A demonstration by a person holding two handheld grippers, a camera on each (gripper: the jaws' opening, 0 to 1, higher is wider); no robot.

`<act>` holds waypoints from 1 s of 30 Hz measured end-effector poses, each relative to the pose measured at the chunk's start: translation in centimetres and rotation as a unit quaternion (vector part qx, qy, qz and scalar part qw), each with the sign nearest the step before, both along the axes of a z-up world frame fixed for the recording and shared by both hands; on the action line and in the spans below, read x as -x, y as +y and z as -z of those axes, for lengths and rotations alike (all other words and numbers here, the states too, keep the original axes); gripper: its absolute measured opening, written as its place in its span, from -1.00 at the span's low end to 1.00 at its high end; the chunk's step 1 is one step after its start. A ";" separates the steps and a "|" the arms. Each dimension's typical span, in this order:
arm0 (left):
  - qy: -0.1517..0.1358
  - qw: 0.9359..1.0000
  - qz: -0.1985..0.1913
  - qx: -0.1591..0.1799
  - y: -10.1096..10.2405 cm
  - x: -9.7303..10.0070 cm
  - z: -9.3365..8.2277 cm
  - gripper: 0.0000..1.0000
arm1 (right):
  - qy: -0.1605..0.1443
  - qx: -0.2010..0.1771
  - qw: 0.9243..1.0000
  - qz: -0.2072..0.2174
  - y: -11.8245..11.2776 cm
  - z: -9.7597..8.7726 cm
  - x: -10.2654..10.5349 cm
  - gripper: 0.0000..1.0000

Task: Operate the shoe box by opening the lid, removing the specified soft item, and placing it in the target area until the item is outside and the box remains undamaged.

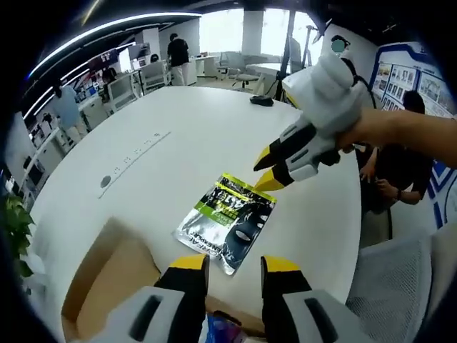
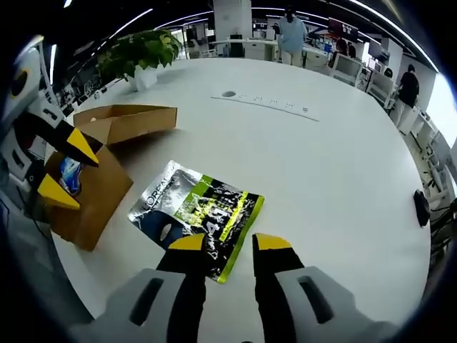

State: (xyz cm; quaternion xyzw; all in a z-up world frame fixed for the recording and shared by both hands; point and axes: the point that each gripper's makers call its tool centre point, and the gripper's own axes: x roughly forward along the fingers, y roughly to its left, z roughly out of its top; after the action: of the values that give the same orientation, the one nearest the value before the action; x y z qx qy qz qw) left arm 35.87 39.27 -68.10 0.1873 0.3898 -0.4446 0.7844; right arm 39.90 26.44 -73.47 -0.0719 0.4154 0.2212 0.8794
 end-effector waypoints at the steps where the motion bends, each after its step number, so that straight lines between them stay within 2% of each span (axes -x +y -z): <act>1: 0.000 1.000 -0.002 0.002 0.2 0.1 -0.1 -0.41 | -0.002 -0.002 1.000 -0.001 0.2 -0.4 0.2 -0.51; 11: -0.009 0.999 -0.026 0.023 2.6 1.2 -1.7 -0.30 | -0.021 -0.005 1.000 -0.015 1.3 -3.4 1.7 -0.40; 21: -0.028 0.998 -0.042 0.033 6.6 2.1 -3.1 -0.16 | -0.041 -0.018 0.997 -0.055 4.4 -6.7 3.6 -0.28; 26: -0.033 0.996 -0.059 0.058 8.5 2.5 -3.9 -0.13 | -0.043 -0.016 0.996 -0.082 6.1 -7.4 4.6 -0.21; 30: -0.037 0.995 -0.072 0.062 10.2 2.7 -4.1 -0.05 | -0.044 -0.024 0.994 -0.095 7.5 -7.9 5.2 -0.20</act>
State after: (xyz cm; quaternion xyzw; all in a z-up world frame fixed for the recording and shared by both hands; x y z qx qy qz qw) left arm 33.14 49.50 -64.05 0.1261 0.3448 -0.4032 0.8383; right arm 34.68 33.94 -65.62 -0.1001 0.3622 0.3106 0.8731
